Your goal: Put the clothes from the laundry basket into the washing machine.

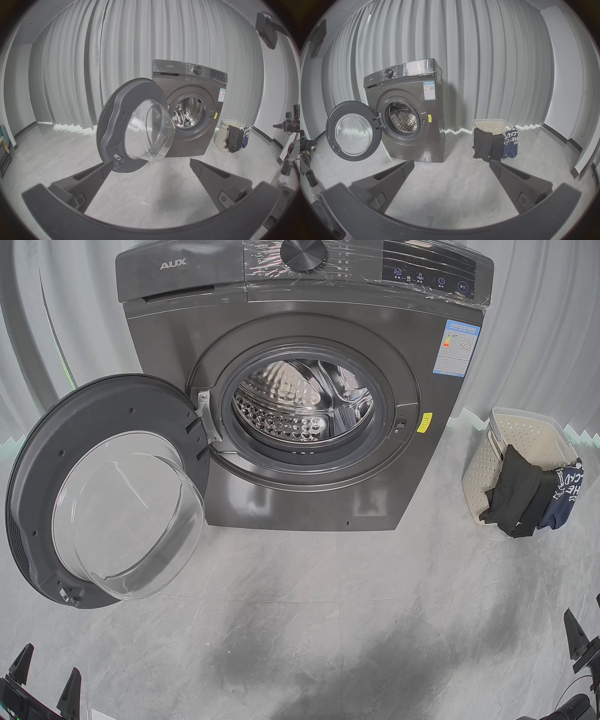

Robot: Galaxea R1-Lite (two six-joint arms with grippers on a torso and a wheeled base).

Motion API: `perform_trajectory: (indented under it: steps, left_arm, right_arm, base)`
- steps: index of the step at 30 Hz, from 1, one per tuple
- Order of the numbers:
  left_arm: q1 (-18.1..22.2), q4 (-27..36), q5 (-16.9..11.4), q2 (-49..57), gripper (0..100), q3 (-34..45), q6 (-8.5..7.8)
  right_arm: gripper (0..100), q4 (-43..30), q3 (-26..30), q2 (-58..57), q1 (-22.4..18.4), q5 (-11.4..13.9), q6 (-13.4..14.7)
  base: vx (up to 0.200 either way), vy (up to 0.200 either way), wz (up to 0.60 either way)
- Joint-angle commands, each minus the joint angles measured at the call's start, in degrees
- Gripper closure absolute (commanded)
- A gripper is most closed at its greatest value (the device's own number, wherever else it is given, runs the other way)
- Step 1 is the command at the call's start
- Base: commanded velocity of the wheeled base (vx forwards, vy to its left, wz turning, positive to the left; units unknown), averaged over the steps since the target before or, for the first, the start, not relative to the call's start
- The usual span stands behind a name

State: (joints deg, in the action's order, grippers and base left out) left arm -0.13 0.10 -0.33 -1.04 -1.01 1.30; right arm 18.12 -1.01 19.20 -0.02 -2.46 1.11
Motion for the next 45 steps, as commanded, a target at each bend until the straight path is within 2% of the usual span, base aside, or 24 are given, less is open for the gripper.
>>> perform_trajectory:
  steps: [1,4,13,15,18,22,26,27,45]
  left_arm:
    - [0.0,0.0,0.0,1.0,0,0.9,0.01]
    - [0.0,0.0,0.0,1.0,0,0.9,0.01]
    - [0.0,0.0,0.0,1.0,0,0.9,0.10]
    - [0.0,0.0,0.0,1.0,0,0.9,0.01]
    - [0.0,0.0,0.0,1.0,0,0.9,0.01]
    - [0.0,0.0,0.0,1.0,0,0.9,-0.07]
    - [0.0,0.0,0.0,1.0,0,0.9,-0.25]
    - [0.0,-0.1,0.0,1.0,0,0.9,-0.07]
    - [0.0,-0.1,0.0,1.0,0,0.9,-0.07]
  right_arm:
    - [0,-8.8,1.0,-14.5,-1.0,0.4,0.0]
    - [0,-14.5,0.9,-19.2,-0.3,0.7,0.1]
    - [0,-14.1,1.0,-19.2,0.5,0.6,-0.1]
    - [0,-18.8,0.9,-19.2,0.6,1.8,-0.1]
    - [0,-18.9,0.7,-19.2,0.4,2.6,-0.7]
    - [0,-18.6,0.9,-19.2,0.5,1.9,0.3]
    - [0,-18.5,0.9,-19.2,0.5,2.4,-0.2]
    - [0,-18.6,0.9,-19.2,0.5,2.6,-0.8]
    - [0,-18.6,0.9,-19.2,0.5,2.6,-0.8]
  base:
    - [0.000,0.000,0.00]
    - [0.000,0.000,0.00]
    - [0.000,0.000,0.00]
    - [0.000,0.000,0.00]
    - [0.000,0.000,0.00]
    - [0.000,0.000,0.00]
    - [0.000,0.000,0.00]
    - [0.000,-0.200,0.00]
    - [0.000,-0.200,0.00]
